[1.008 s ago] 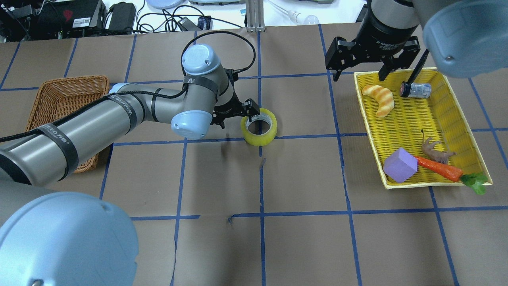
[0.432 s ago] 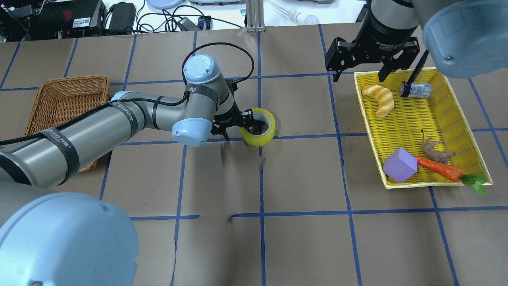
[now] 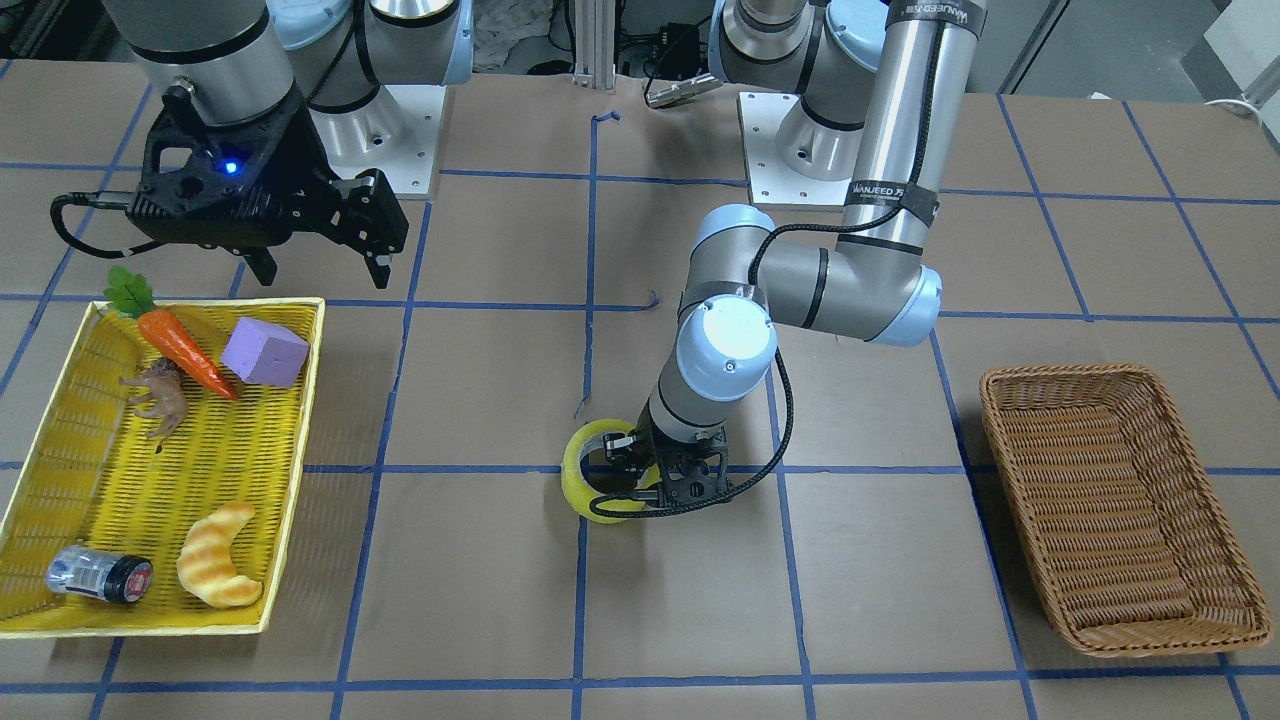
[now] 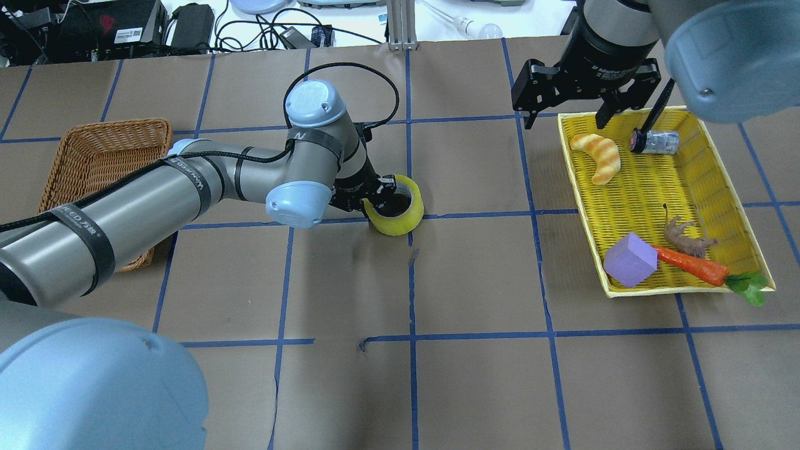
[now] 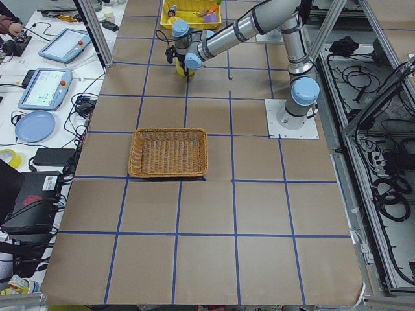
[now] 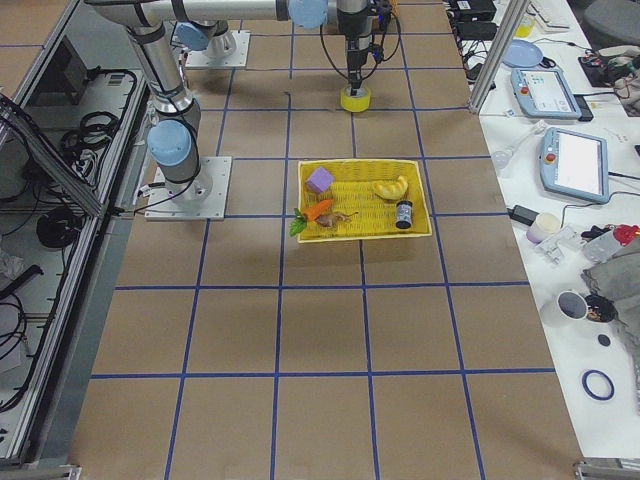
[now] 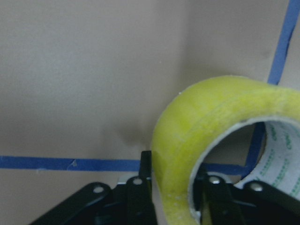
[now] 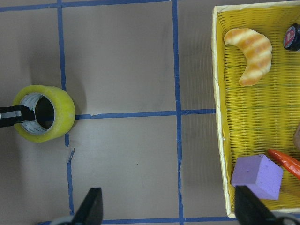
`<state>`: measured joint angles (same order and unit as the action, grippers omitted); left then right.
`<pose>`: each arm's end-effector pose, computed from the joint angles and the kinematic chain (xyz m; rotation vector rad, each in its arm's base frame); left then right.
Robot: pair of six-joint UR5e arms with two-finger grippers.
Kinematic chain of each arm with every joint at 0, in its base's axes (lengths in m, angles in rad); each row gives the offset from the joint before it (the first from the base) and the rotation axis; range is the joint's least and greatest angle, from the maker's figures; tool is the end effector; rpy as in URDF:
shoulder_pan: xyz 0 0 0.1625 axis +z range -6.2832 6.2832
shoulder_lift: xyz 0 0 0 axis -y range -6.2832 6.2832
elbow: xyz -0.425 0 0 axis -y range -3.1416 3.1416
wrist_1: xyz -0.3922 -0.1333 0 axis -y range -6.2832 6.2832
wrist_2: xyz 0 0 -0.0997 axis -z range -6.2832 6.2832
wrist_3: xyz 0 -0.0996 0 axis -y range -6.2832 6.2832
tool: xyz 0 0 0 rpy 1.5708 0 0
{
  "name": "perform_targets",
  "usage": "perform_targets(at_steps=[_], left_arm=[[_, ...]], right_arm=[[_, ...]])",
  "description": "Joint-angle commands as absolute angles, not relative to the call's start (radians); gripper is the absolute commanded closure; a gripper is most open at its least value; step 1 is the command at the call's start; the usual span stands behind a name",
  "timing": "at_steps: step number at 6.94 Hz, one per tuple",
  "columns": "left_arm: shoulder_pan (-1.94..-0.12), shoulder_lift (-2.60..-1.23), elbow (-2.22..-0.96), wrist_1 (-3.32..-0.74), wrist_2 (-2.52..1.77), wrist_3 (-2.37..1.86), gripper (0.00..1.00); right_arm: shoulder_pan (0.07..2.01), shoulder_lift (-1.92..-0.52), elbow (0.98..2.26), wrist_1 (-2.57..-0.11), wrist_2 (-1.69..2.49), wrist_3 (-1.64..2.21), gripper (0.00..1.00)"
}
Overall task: Transfer tape with both arms
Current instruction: 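Close the left gripper on the tape roll and lift it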
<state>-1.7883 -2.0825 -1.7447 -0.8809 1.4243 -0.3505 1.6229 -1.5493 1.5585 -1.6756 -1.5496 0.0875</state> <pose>-0.2764 -0.5655 0.1866 0.1988 -2.9927 -0.0555 0.1618 -0.5023 0.4942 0.0535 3.1099 -0.1461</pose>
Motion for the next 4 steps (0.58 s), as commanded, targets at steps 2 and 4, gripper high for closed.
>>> perform_targets(at_steps=[2, 4], left_arm=[[-1.688, -2.001, -1.730, -0.967, 1.428, -0.275, 1.00], [-1.519, -1.922, -1.651, -1.169, 1.481, -0.032, 1.00]], right_arm=[[1.623, -1.549, 1.559, -1.677, -1.549, 0.087, 0.00], [1.623, -1.548, 1.559, -1.677, -1.549, 0.087, 0.00]])
